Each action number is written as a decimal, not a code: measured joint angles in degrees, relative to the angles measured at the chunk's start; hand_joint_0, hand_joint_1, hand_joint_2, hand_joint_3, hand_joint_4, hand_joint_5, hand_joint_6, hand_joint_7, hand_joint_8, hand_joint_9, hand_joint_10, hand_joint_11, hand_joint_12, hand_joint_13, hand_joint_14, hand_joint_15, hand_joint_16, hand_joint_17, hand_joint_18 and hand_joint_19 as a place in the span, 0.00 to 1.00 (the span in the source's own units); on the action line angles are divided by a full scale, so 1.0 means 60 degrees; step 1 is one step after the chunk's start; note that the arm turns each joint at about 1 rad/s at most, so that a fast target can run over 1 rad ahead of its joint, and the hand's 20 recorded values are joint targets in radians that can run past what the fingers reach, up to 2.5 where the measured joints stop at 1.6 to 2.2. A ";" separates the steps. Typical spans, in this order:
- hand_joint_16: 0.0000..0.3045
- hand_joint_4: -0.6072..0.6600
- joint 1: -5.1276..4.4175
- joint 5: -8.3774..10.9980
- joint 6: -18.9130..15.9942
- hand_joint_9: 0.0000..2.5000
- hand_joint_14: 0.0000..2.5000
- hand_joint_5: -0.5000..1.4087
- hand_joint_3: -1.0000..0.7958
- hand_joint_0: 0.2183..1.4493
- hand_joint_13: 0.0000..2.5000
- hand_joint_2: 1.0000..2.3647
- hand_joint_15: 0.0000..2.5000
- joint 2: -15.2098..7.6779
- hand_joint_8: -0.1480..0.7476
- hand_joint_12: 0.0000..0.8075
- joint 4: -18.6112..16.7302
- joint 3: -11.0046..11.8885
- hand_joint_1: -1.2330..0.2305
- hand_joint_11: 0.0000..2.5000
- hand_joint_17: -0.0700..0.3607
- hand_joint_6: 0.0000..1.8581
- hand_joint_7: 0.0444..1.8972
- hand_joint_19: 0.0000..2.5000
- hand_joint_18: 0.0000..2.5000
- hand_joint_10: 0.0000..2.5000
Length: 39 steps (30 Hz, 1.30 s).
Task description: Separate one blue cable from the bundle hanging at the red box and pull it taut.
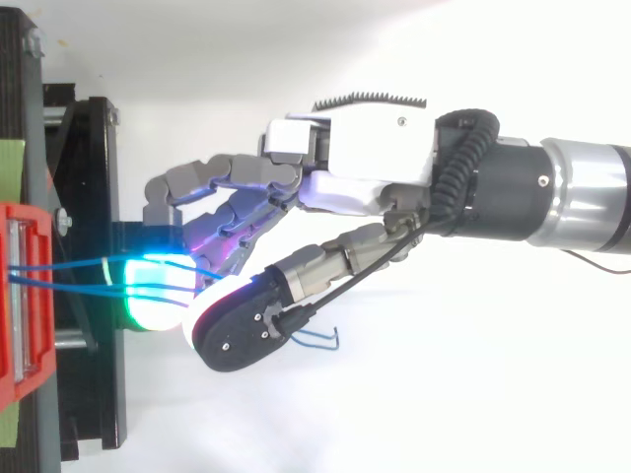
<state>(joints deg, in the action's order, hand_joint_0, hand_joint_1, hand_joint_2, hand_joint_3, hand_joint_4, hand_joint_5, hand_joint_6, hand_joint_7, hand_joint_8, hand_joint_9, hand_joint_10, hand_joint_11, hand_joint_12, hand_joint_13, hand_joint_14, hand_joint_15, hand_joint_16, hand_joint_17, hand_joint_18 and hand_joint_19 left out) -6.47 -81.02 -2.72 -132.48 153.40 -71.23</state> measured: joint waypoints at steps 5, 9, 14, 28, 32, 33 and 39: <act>0.13 0.64 0.0041 -0.0012 0.0037 0.31 0.01 0.19 0.38 0.36 0.32 0.01 0.16 0.0088 0.55 0.42 0.0125 0.0002 0.41 0.22 0.37 0.30 0.66 0.16 0.32 0.01; 0.13 0.64 0.0071 -0.0014 0.0045 0.32 0.01 0.19 0.40 0.36 0.32 0.01 0.16 0.0161 0.55 0.42 0.0151 0.0016 0.41 0.22 0.37 0.32 0.64 0.16 0.32 0.00; 0.13 0.65 0.0108 -0.0014 0.0056 0.33 0.01 0.19 0.33 0.33 0.34 0.01 0.16 0.0176 0.55 0.42 0.0188 0.0060 0.46 0.23 0.37 0.34 0.62 0.16 0.32 0.01; 0.13 0.64 0.0127 0.0024 0.0116 0.35 0.01 0.20 0.44 0.37 0.36 0.01 0.17 0.0180 0.55 0.44 0.0214 0.0094 0.42 0.24 0.37 0.33 0.64 0.16 0.33 0.01; 0.13 0.63 0.0127 0.0026 0.0126 0.35 0.01 0.19 0.49 0.39 0.37 0.02 0.18 0.0179 0.54 0.44 0.0214 0.0097 0.34 0.24 0.37 0.34 0.62 0.16 0.33 0.01; 0.13 0.63 0.0127 0.0026 0.0128 0.35 0.01 0.19 0.50 0.39 0.37 0.02 0.18 0.0179 0.54 0.44 0.0214 0.0097 0.33 0.25 0.36 0.36 0.60 0.16 0.32 0.01; 0.12 0.64 0.0127 0.0027 0.0130 0.35 0.01 0.17 0.46 0.42 0.39 0.02 0.21 0.0179 0.53 0.45 0.0214 0.0096 0.29 0.27 0.35 0.41 0.52 0.16 0.32 0.01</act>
<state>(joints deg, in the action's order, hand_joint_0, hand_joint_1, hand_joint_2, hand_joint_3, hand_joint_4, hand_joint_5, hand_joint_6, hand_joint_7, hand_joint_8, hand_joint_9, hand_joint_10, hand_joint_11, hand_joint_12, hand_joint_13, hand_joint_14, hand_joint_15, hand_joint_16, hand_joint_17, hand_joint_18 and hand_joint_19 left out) -5.71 -80.86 -1.94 -131.41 154.69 -70.65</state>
